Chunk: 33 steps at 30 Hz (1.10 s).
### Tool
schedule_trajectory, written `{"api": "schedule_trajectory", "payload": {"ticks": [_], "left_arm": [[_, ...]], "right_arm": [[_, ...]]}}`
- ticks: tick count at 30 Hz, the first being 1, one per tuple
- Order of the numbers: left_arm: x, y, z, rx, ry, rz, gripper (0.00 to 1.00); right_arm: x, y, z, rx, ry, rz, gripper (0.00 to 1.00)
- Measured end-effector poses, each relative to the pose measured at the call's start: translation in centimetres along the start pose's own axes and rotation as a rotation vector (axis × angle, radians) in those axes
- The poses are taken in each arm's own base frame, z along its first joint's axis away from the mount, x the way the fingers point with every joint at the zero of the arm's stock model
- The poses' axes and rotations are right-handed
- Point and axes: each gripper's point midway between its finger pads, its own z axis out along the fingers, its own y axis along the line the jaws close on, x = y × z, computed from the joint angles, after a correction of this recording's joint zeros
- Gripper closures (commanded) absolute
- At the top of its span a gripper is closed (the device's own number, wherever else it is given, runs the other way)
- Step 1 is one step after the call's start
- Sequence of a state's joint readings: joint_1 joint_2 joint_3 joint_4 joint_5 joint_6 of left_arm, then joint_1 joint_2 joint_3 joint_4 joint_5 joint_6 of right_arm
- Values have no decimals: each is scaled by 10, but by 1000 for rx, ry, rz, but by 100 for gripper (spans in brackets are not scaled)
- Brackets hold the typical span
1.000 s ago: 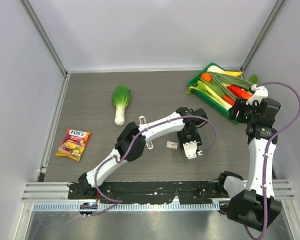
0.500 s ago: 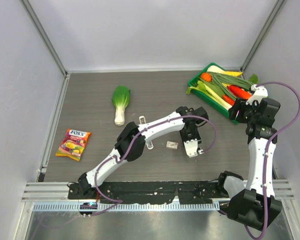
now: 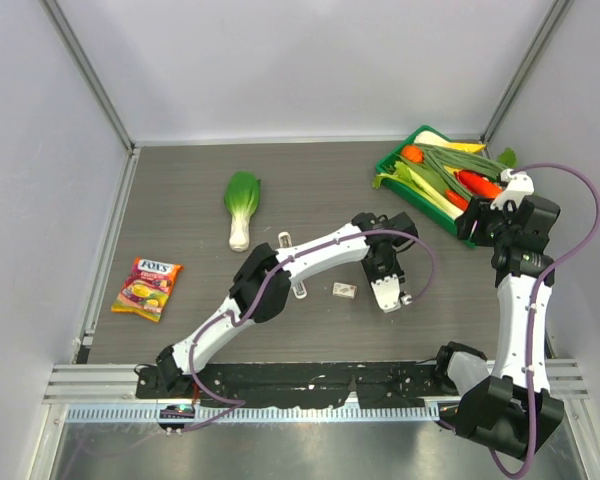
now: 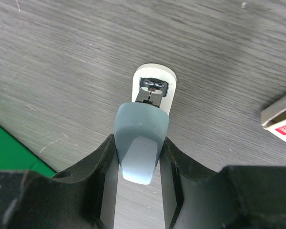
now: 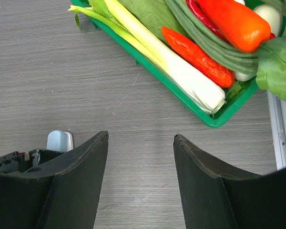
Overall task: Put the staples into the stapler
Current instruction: Pick up the stapler from the center of the board.
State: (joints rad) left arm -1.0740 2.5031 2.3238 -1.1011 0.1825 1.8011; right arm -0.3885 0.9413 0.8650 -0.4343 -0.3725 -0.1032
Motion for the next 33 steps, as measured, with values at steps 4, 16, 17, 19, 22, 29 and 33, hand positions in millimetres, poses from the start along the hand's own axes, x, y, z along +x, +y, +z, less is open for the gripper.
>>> {"api": "schedule_trajectory", "payload": {"ticks": [4,16,17,19,22,29,33], "left_arm": [[4,4,2,-38,16,-88,67],[29,-6,-74,-267,21,-630,94],[31,-11,-86,-289,20,-679,94],[38,-23,-115,-355,15,-789,92],[46,-36,-162,-469,-14,-945,92],[46,-63,-241,-642,-140,-1184,91],[24,-72,-253,-639,-222,-1237,92]], "right_arm": [[2,3,2,-22,6,3,39],[-11,29,-16,-136,-74,-55,38],[-16,33,-21,-152,-98,-71,38],[-23,43,-29,-192,-137,-102,38],[-29,58,-35,-278,-164,-143,38],[-26,112,-48,-627,-204,-327,36],[-29,162,-58,-855,-233,-459,36]]}}
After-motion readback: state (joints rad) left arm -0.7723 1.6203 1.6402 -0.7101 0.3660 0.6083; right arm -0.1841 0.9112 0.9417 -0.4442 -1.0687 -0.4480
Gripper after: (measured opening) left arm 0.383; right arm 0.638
